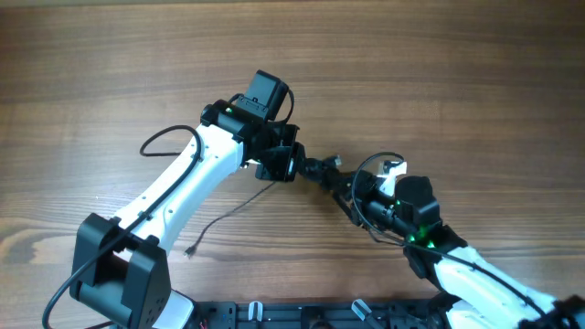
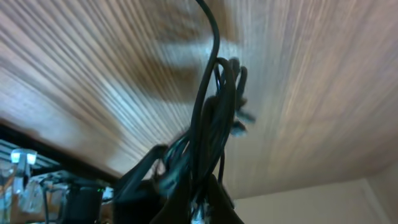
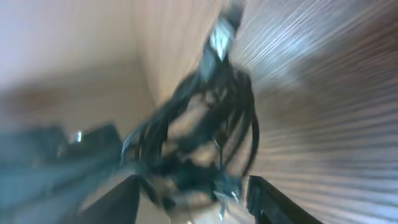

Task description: Untangle cables

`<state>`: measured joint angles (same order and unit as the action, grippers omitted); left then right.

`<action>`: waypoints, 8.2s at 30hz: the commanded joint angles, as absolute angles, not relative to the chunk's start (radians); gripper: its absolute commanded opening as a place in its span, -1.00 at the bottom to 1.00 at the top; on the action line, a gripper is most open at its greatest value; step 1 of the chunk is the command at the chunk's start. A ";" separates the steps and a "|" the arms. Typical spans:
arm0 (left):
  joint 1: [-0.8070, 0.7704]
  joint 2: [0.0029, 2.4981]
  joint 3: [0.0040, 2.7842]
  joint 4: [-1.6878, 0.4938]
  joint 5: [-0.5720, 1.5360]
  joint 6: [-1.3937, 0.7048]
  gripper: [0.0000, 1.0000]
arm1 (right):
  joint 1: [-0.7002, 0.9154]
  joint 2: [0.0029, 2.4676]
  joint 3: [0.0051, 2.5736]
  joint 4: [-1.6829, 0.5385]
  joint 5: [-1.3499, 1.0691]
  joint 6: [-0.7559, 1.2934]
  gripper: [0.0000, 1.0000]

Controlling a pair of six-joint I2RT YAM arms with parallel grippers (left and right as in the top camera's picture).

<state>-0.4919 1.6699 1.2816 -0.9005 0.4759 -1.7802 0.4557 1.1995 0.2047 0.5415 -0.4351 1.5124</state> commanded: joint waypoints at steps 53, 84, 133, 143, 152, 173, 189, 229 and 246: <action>-0.152 1.678 1.275 -0.923 0.719 -0.180 -0.07 | 0.409 1.326 0.209 0.365 -0.179 1.182 -0.54; -0.619 1.760 1.275 -0.924 0.155 -0.960 0.36 | 0.389 0.833 0.210 0.106 -0.205 1.234 0.99; -0.764 1.816 1.278 -0.839 0.003 -1.044 -0.92 | 0.349 0.867 0.209 -0.221 -0.274 1.162 0.90; -0.637 1.484 1.278 -0.842 0.090 -0.731 -0.92 | 0.349 0.870 0.209 0.095 -0.423 0.919 0.73; -0.630 1.429 1.278 -0.828 0.206 -0.706 -0.92 | 0.350 0.955 0.209 0.177 -0.450 0.972 0.55; -0.630 1.429 1.278 -0.804 0.456 -0.709 -0.92 | 0.349 1.179 0.209 0.442 -0.479 0.920 -0.91; -0.608 1.429 1.278 -1.178 0.274 -0.314 -0.92 | 0.129 1.178 0.209 0.443 -0.502 0.920 -0.91; -0.546 1.559 1.277 -0.691 0.627 -0.427 -0.92 | 0.035 1.179 0.209 0.355 -0.820 0.648 0.44; -0.443 1.559 1.277 -0.686 0.827 -0.617 -0.92 | 0.141 1.179 0.209 0.380 -0.676 0.603 0.56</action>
